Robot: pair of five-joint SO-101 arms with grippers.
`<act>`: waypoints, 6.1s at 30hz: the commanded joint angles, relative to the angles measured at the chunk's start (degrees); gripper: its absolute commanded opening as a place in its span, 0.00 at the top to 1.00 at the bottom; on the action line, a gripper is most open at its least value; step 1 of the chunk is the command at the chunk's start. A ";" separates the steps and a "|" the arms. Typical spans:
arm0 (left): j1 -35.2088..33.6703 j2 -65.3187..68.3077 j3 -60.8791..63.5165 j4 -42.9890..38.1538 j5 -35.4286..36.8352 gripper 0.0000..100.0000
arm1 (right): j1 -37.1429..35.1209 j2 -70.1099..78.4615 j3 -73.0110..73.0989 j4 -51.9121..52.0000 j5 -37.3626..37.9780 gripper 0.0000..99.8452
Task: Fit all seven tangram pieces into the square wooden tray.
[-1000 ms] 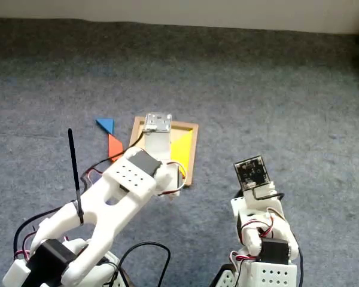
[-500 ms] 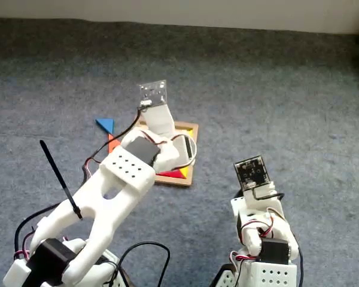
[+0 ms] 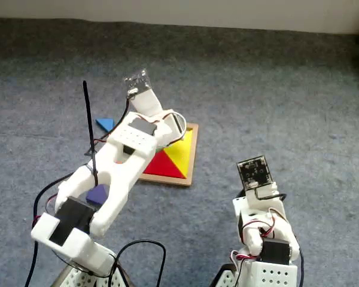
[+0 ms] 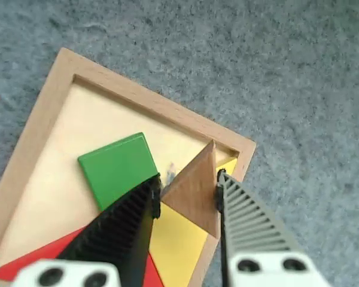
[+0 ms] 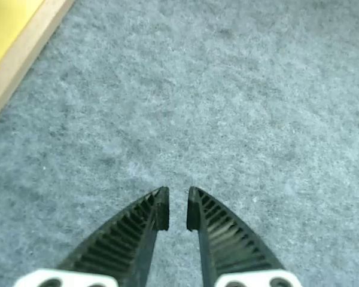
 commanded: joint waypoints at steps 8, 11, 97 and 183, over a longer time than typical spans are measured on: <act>0.84 0.84 -3.56 -0.88 0.44 0.90 | 0.66 -0.66 7.25 -1.19 -0.18 0.93; 0.92 0.92 -3.56 -0.88 0.44 0.90 | 0.66 -0.66 7.25 -1.19 -0.18 0.93; 3.65 6.02 -14.11 -1.14 -1.76 0.70 | 0.66 -0.66 7.25 -1.19 -0.18 0.93; -1.89 20.18 -29.49 11.25 -2.46 0.70 | 0.75 -0.66 7.25 -1.19 -0.18 0.93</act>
